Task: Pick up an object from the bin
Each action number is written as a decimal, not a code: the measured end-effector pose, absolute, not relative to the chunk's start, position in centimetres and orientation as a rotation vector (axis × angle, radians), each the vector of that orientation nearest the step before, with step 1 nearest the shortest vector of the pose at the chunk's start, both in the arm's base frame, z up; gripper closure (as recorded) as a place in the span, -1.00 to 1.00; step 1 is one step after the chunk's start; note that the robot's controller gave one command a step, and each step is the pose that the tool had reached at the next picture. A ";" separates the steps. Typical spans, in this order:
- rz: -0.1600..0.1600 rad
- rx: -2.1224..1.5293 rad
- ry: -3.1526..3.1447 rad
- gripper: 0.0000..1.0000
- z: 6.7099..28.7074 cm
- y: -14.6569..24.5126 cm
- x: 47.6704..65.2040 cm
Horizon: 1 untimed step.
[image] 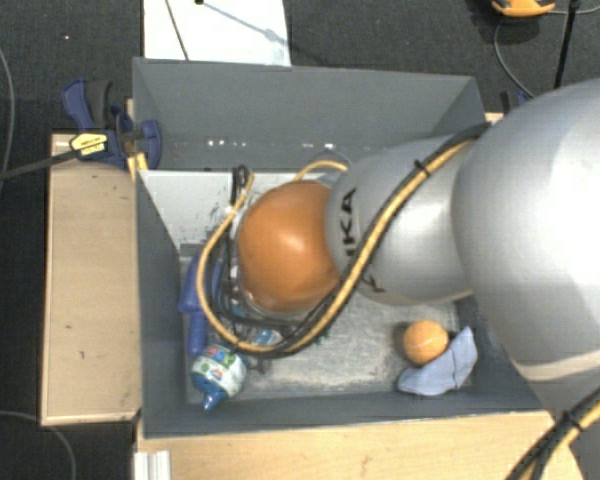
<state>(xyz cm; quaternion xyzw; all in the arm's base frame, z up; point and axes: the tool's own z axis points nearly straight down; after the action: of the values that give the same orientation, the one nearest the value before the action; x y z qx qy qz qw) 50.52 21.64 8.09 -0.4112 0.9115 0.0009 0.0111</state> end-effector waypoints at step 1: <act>0.004 -1.284 2.848 1.00 8.7 21.6 50.4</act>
Offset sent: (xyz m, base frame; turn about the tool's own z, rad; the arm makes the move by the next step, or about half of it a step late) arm -0.0002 0.0001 0.1171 0.0000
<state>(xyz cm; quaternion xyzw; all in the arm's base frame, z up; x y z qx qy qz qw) 50.38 21.62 8.74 -0.4110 0.9116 0.0013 0.0089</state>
